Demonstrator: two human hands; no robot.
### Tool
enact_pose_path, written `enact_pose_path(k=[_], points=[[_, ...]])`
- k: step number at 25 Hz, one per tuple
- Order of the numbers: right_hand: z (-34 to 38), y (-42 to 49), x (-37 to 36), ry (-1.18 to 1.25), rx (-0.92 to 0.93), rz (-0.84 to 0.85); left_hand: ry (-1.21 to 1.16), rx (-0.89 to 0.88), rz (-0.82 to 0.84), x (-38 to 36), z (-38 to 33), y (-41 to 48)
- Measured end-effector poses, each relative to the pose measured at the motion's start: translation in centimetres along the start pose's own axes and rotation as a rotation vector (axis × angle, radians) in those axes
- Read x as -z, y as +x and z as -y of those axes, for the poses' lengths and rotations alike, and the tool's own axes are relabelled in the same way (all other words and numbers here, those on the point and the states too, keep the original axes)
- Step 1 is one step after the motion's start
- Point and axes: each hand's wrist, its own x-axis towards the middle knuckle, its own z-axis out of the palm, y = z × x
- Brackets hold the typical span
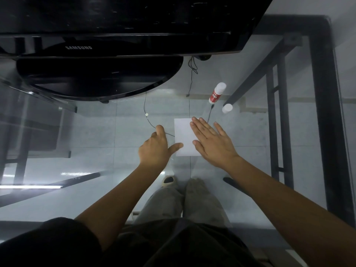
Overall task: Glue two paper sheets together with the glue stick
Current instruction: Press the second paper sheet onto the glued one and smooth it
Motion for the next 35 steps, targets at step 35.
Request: enact_pose_path(k=[35], points=[[1.1,-2.5,-0.7,0.056,-0.043,-0.048,0.147,-0.414,-0.097,-4.0,0.4,0.0]])
